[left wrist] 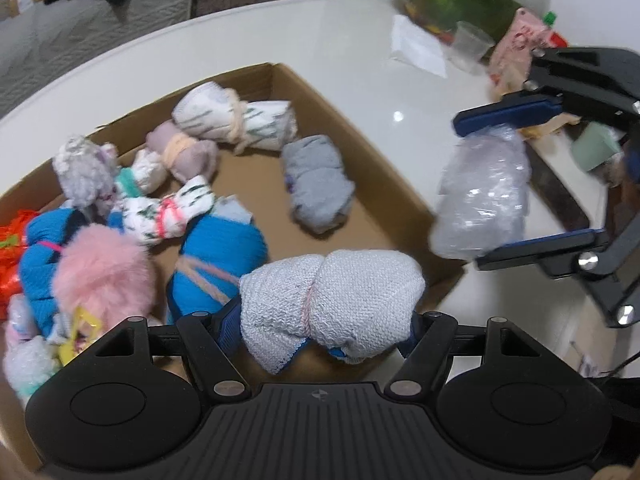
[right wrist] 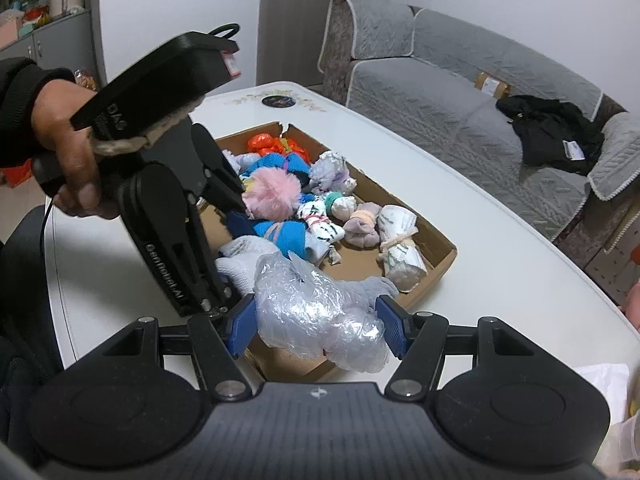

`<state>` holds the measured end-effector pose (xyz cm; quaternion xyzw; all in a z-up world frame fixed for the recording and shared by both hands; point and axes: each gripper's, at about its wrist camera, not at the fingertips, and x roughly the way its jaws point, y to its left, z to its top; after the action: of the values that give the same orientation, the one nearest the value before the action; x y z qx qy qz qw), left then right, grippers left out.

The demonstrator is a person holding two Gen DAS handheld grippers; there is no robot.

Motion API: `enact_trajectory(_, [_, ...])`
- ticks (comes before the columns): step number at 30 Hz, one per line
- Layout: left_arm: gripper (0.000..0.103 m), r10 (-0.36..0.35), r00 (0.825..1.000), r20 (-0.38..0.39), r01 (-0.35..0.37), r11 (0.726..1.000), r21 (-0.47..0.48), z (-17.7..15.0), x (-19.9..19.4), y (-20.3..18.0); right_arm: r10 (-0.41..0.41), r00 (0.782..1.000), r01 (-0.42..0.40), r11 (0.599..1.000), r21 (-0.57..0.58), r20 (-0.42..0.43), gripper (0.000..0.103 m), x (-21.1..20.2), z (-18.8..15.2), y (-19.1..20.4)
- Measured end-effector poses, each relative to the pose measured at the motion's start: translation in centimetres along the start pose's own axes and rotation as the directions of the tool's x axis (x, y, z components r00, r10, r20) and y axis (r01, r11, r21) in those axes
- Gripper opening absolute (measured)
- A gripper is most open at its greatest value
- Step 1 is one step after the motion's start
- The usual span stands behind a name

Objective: Organize objects
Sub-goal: 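Carry both bundles into the box and open both tools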

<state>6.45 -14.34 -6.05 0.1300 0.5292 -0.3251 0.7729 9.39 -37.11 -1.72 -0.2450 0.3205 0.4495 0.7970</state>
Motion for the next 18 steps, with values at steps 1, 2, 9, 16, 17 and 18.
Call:
enact_trajectory(1, [0.075, 0.016, 1.0, -0.003, -0.016, 1.0, 0.001, -0.1, -0.1, 0.1, 0.005, 1.0, -0.005, 1.0, -0.006, -0.004, 0.06, 0.0, 0.0, 0.0])
enact_trajectory(2, [0.075, 0.032, 0.999, -0.006, -0.032, 0.999, 0.01, -0.3, -0.2, 0.3, 0.01, 1.0, -0.01, 1.0, -0.011, -0.008, 0.06, 0.1, 0.0, 0.0])
enact_trajectory(9, [0.075, 0.148, 0.988, -0.045, -0.137, 0.973, 0.186, -1.6, -0.8, 0.1, 0.073, 0.996, -0.08, 0.989, -0.122, -0.059, 0.06, 1.6, 0.8, 0.6])
enact_trajectory(16, [0.075, 0.17, 0.982, -0.084, -0.148, 0.964, 0.221, -2.2, -1.4, 1.2, 0.131, 0.984, -0.157, 0.958, -0.241, -0.12, 0.06, 4.2, 2.6, 0.8])
enact_trajectory(17, [0.075, 0.169, 0.981, -0.092, -0.146, 0.965, 0.218, -2.2, -1.4, 1.4, 0.141, 0.981, -0.171, 0.951, -0.256, -0.132, 0.06, 4.6, 2.8, 0.8])
enact_trajectory(18, [0.075, 0.169, 0.981, -0.097, -0.146, 0.967, 0.21, -2.2, -1.4, 1.7, 0.149, 0.978, -0.183, 0.947, -0.265, -0.144, 0.06, 5.0, 2.9, 0.8])
